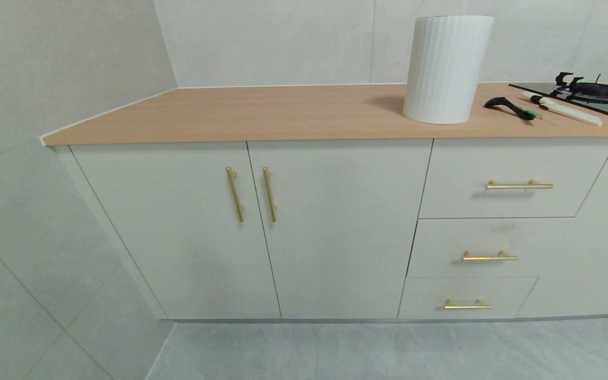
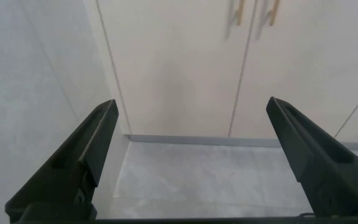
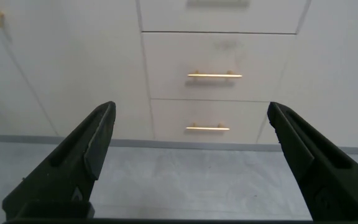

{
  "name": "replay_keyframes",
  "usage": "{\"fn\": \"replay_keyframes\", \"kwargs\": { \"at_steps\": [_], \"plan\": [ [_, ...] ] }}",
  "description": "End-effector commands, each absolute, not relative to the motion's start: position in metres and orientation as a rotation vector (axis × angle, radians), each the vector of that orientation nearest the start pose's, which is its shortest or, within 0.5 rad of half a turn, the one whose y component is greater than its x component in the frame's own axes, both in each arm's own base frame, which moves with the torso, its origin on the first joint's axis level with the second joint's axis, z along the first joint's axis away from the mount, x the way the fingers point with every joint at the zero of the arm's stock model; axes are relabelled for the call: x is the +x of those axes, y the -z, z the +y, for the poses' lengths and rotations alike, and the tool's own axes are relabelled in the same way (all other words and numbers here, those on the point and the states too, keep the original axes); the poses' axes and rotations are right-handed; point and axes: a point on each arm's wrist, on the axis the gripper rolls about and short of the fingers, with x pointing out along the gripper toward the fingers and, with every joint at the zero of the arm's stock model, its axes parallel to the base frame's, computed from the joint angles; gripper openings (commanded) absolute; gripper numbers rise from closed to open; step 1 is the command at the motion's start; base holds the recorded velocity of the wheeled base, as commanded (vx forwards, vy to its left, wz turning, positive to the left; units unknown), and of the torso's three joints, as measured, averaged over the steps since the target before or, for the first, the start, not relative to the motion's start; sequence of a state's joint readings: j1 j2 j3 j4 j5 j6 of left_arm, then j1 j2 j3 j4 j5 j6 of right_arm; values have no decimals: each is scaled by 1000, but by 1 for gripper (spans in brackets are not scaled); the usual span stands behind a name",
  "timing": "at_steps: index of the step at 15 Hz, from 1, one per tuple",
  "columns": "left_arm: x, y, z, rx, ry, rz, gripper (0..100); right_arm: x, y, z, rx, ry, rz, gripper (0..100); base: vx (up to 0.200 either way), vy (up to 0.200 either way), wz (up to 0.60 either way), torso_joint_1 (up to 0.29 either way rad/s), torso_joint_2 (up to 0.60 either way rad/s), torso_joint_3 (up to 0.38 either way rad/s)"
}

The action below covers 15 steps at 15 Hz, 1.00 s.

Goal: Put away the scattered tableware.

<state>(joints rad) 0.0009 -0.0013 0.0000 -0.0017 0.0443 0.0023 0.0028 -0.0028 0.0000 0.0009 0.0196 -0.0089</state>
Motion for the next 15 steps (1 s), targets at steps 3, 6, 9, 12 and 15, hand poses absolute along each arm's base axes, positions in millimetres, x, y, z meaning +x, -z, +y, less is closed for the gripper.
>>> {"fn": "replay_keyframes", "kwargs": {
  "at_steps": [3,6,9,12,15],
  "plan": [
    [-23,-76,1,0,-46,-3,100,-23,-75,0,-9,-23,1,100,0,-200,0,4,2,1],
    [-23,-76,1,-3,-48,-3,100,-23,-75,0,-9,-23,1,100,0,-200,0,1,4,7],
    [-23,-76,1,-6,-48,-3,100,-23,-75,0,-9,-23,1,100,0,-67,0,1,1,1],
    [-23,-76,1,-6,-48,-3,100,-23,-75,0,-9,-23,1,100,0,0,0,0,0,0],
    [-23,-76,1,-5,-48,-3,100,-23,-76,0,-9,-23,0,100,67,0,0,-1,2,2]
  ]
}}
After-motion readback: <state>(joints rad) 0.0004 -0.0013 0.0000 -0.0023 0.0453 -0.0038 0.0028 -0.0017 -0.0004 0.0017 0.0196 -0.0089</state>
